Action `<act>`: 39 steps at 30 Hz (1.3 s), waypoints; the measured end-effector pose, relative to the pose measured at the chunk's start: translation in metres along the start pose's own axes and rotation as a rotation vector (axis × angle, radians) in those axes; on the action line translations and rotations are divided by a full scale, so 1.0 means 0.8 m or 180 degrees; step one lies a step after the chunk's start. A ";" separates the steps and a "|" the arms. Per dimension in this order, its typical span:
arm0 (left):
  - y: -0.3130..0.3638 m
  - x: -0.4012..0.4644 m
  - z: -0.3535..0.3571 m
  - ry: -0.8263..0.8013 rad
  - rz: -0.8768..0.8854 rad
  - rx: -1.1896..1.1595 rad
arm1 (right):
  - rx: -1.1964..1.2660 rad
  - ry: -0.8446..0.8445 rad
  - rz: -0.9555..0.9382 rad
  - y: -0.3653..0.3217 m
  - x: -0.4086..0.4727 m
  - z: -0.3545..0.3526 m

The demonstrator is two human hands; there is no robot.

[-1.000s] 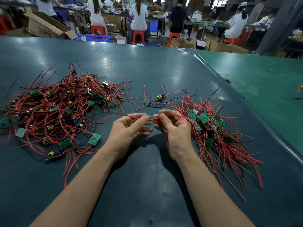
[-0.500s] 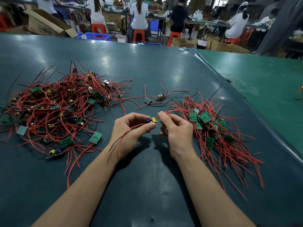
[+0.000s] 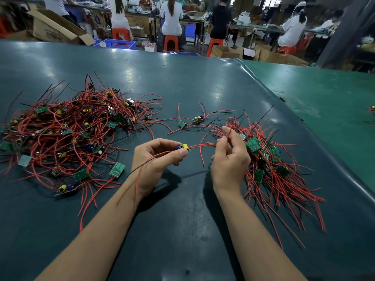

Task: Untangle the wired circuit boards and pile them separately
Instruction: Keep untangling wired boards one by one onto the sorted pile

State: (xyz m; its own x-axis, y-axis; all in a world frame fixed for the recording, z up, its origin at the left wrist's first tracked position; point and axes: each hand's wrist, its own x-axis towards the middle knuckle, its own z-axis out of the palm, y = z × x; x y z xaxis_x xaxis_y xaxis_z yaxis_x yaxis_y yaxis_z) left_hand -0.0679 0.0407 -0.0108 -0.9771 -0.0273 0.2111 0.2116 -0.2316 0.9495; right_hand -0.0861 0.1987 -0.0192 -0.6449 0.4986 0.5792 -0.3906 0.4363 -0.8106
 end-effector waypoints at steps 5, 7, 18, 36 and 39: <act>-0.004 0.000 0.003 -0.0036 -0.0024 0.0101 | 0.0526 -0.0253 0.0824 -0.006 0.001 -0.001; -0.004 0.000 0.003 -0.0059 -0.0041 0.0144 | 0.0690 -0.0252 0.1009 -0.008 0.001 0.000; -0.008 0.003 -0.005 0.0086 -0.0054 0.0044 | 0.1104 -0.0336 0.1317 -0.007 0.006 -0.002; 0.006 0.002 0.010 -0.0386 -0.0940 -0.0457 | 0.1564 -0.2491 0.1731 -0.026 -0.013 -0.002; 0.006 0.001 0.007 -0.0591 -0.1252 -0.0555 | 0.1626 -0.2502 0.1618 -0.026 -0.012 -0.002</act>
State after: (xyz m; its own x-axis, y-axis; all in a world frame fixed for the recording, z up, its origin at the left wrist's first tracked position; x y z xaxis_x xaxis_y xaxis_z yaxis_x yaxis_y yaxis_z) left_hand -0.0677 0.0453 -0.0043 -0.9583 0.2661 -0.1039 -0.1965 -0.3499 0.9159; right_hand -0.0704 0.1863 -0.0079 -0.9813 -0.1691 0.0921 -0.0679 -0.1439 -0.9873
